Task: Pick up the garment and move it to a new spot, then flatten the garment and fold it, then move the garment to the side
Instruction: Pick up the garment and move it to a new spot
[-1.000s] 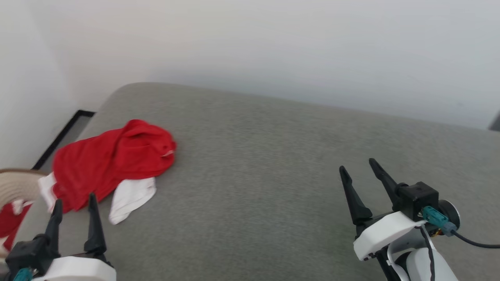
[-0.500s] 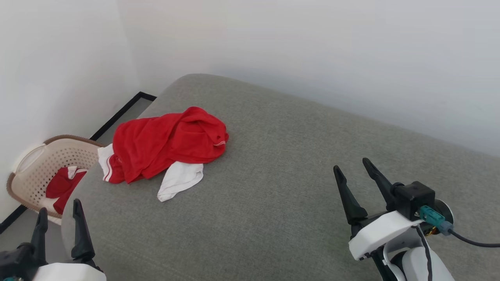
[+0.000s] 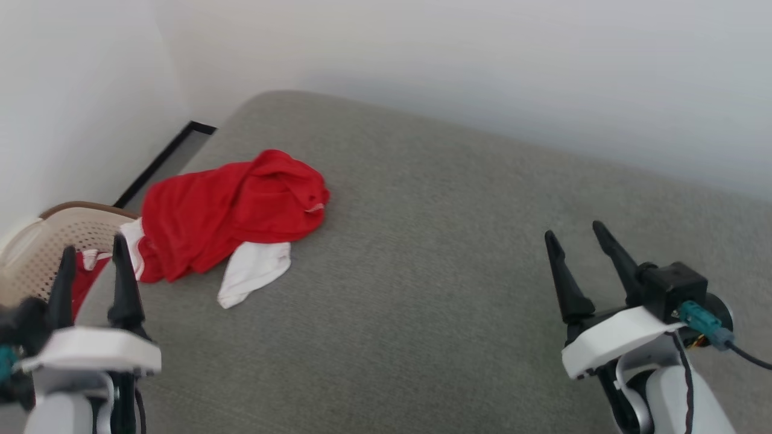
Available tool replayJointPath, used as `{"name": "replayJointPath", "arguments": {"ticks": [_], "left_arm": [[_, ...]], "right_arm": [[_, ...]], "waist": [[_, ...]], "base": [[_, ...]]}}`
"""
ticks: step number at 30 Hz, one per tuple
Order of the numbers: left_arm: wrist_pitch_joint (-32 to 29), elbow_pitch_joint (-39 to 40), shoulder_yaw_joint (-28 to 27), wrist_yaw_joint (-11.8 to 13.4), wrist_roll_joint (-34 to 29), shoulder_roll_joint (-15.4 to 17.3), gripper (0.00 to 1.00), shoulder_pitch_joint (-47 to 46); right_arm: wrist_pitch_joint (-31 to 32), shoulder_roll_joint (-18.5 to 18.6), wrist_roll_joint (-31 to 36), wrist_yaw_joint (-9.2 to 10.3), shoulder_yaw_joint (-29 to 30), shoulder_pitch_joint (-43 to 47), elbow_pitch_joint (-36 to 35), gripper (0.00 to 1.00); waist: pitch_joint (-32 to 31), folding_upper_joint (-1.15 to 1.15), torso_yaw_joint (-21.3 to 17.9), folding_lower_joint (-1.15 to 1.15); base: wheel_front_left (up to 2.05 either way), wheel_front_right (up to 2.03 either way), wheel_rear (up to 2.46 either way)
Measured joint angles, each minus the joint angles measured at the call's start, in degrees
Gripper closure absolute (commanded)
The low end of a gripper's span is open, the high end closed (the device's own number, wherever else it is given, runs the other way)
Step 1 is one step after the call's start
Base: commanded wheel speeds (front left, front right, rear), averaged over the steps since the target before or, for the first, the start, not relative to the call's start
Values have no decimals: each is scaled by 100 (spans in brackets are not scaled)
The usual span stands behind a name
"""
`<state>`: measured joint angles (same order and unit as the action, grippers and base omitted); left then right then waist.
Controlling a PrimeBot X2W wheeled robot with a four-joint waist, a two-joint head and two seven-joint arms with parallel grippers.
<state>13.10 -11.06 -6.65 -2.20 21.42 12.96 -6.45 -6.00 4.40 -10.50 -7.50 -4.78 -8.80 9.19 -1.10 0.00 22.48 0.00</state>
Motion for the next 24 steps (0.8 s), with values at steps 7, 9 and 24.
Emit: {"name": "replayJointPath", "arguments": {"ticks": [7,9,24], "left_arm": [[55,-924,46,-243,126,288,0,-1114],[53,-1469,44,-333,256,460,0,-1679],[-1299,-4679,278,-493,788,1236,0,-3797]], "right_arm": [[122,110,102,-1,62,-246,-313,0],[170,155,136,0,99,-382,-467,0],[396,289,238,0,267,-709,-1131,0]], "waist": [[516,0,-388,0],[792,0,-577,0],[2184,0,-1530,0]], "base": [[0,0,0],[0,0,0],[0,0,0]]}}
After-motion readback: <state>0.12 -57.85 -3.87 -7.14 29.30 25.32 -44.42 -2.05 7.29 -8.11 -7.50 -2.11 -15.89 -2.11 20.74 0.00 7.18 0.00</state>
